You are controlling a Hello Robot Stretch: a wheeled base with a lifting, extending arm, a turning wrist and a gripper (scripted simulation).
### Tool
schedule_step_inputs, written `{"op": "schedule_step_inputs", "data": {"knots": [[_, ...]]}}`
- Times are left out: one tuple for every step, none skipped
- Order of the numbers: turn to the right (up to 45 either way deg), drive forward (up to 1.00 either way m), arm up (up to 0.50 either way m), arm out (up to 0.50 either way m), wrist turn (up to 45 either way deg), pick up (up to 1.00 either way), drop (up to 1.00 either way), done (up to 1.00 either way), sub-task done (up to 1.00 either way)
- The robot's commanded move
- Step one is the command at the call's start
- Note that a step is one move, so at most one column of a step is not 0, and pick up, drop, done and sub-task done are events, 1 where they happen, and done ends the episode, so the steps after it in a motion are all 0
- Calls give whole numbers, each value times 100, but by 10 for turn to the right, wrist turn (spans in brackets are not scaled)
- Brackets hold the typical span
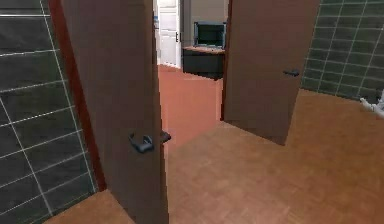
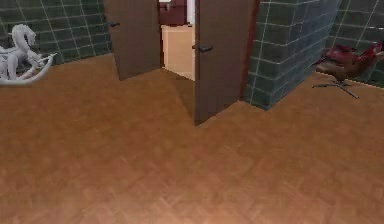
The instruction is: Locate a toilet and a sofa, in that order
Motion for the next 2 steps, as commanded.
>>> {"op": "schedule_step_inputs", "data": {"knots": [[390,0,0,0,0,0,0,0,0],[0,75,0,0,0,0,0,0,0]]}}
